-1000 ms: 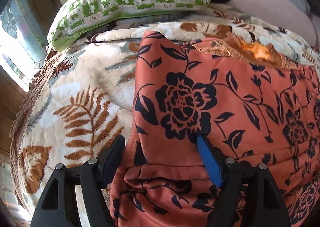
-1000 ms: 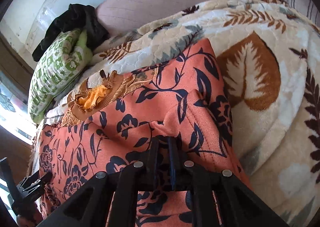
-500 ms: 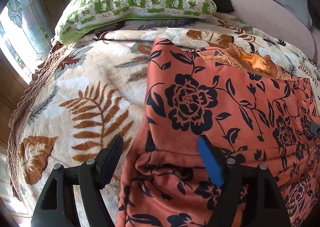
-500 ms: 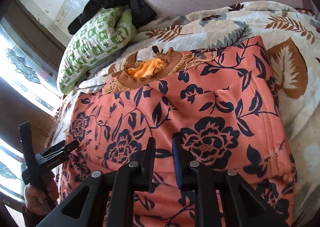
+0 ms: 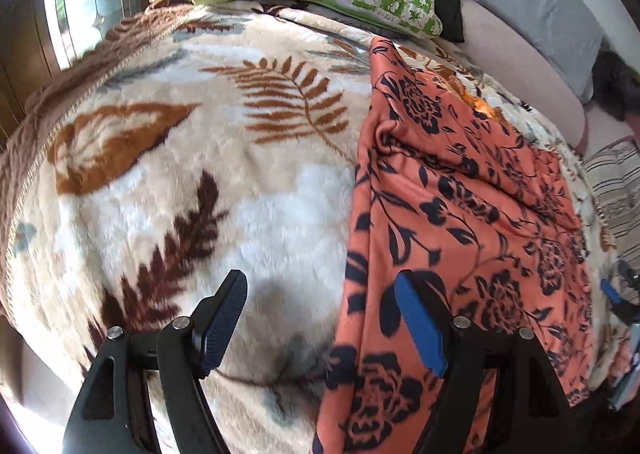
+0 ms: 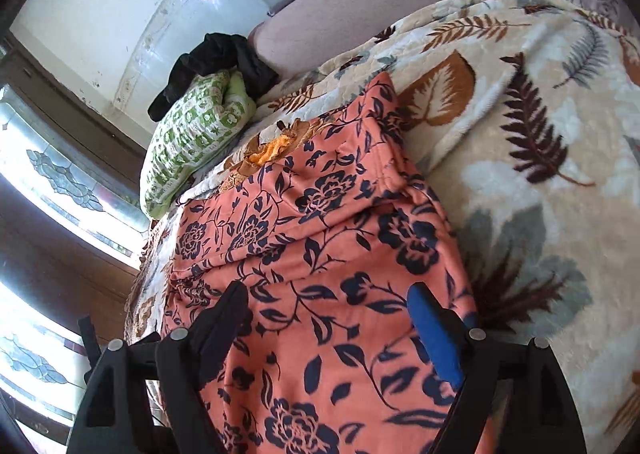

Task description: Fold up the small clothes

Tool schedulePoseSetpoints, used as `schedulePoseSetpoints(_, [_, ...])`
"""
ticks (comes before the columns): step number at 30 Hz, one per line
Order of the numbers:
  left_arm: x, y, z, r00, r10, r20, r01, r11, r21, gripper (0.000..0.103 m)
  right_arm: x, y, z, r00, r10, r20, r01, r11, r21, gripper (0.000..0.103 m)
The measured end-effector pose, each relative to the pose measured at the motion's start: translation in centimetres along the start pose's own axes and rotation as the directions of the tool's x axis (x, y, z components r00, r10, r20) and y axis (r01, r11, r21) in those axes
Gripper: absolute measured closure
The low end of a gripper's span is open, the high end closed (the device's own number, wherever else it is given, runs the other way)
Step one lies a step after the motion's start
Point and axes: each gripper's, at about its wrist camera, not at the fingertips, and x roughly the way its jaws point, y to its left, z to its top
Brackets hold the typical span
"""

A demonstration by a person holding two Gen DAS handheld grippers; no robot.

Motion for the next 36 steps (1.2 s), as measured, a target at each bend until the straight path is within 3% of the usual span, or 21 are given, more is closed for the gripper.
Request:
schedulePoseSetpoints(2, [-0.8, 0.8, -1.4, 0.997, -0.075, -0.023, 0.075, 0.997, -0.029, 0.026, -1.5, -1.9, -0.9, 1.000, -0.005, 0.007, 0.004, 0.999, 0.048, 0.019])
schedulePoseSetpoints(8, [-2.1, -0.1, -3.8, 0.983, -0.150, -0.101, 0.148, 0.989, -0.030, 0.028, -4.0, -6.0, -3.6, 0.999, 0.007, -0.033, -0.002, 0.988, 0.152, 0.021])
schedulePoseSetpoints(9, [-2.0, -0.5, -4.0, 0.982, -0.142, -0.122, 0.141, 0.990, -0.017, 0.038, -4.0, -6.3, -4.0, 0.999, 0.001, -0.046, 0.006, 0.988, 0.155, 0.021])
schedulePoseSetpoints(10, [-1.7, -1.0, -4.1, 0.983, -0.118, -0.142, 0.120, 0.993, 0.006, 0.053, -4.1, -6.5, -4.3, 0.998, -0.006, -0.057, 0.015, 0.988, 0.157, 0.022])
schedulePoseSetpoints(12, [-0.9, -1.4, -4.8, 0.979, -0.073, -0.190, 0.079, 0.996, 0.029, 0.066, -4.1, -6.8, -4.9, 0.997, -0.013, -0.072, 0.024, 0.986, 0.165, 0.022])
schedulePoseSetpoints(14, [-0.3, -1.8, -5.4, 0.975, -0.052, -0.218, 0.059, 0.998, 0.024, 0.066, -4.3, -7.0, -5.3, 0.997, -0.015, -0.071, 0.027, 0.985, 0.171, 0.022])
schedulePoseSetpoints(19, [-0.2, -3.0, -5.9, 0.976, -0.010, -0.219, 0.019, 0.999, 0.038, 0.052, -4.2, -7.4, -6.1, 0.995, -0.036, -0.098, 0.055, 0.979, 0.198, 0.022])
schedulePoseSetpoints(22, [0.3, -4.2, -6.3, 0.978, 0.022, -0.209, 0.000, 0.995, 0.102, 0.053, -3.4, -7.4, -6.6, 0.988, -0.048, -0.144, 0.078, 0.975, 0.208, 0.022])
schedulePoseSetpoints(23, [0.3, -4.4, -6.3, 0.979, 0.027, -0.203, -0.005, 0.994, 0.109, 0.056, -3.3, -7.1, -6.7, 0.988, -0.052, -0.147, 0.081, 0.976, 0.201, 0.022])
schedulePoseSetpoints(25, [0.3, -4.7, -6.4, 0.979, 0.003, -0.206, 0.020, 0.994, 0.111, 0.091, -3.1, -6.7, -7.0, 0.987, -0.043, -0.158, 0.074, 0.978, 0.195, 0.023])
schedulePoseSetpoints(26, [0.2, -5.0, -6.4, 0.977, -0.031, -0.209, 0.053, 0.993, 0.103, 0.095, -3.0, -6.7, -7.3, 0.986, -0.025, -0.166, 0.058, 0.978, 0.201, 0.028])
schedulePoseSetpoints(31, [0.2, -6.2, -6.3, 0.979, -0.047, -0.198, 0.077, 0.986, 0.147, 0.093, -2.1, -5.7, -8.9, 0.972, 0.087, -0.217, -0.037, 0.974, 0.226, 0.053])
schedulePoseSetpoints(32, [0.5, -6.0, -6.2, 0.977, -0.042, -0.208, 0.069, 0.990, 0.127, 0.089, -2.0, -5.5, -9.1, 0.971, 0.090, -0.221, -0.039, 0.973, 0.227, 0.055])
schedulePoseSetpoints(33, [1.0, -5.7, -6.0, 0.972, -0.046, -0.231, 0.071, 0.993, 0.099, 0.072, -1.8, -5.5, -9.3, 0.971, 0.076, -0.227, -0.023, 0.973, 0.228, 0.054])
schedulePoseSetpoints(34, [1.2, -5.4, -5.9, 0.967, -0.082, -0.242, 0.102, 0.992, 0.070, 0.063, -1.7, -5.5, -9.3, 0.970, 0.055, -0.235, -0.001, 0.975, 0.223, 0.057])
schedulePoseSetpoints(36, [1.2, -5.6, -5.9, 0.965, -0.103, -0.242, 0.122, 0.990, 0.068, 0.058, -1.7, -5.2, -9.4, 0.969, 0.039, -0.243, 0.012, 0.978, 0.206, 0.054])
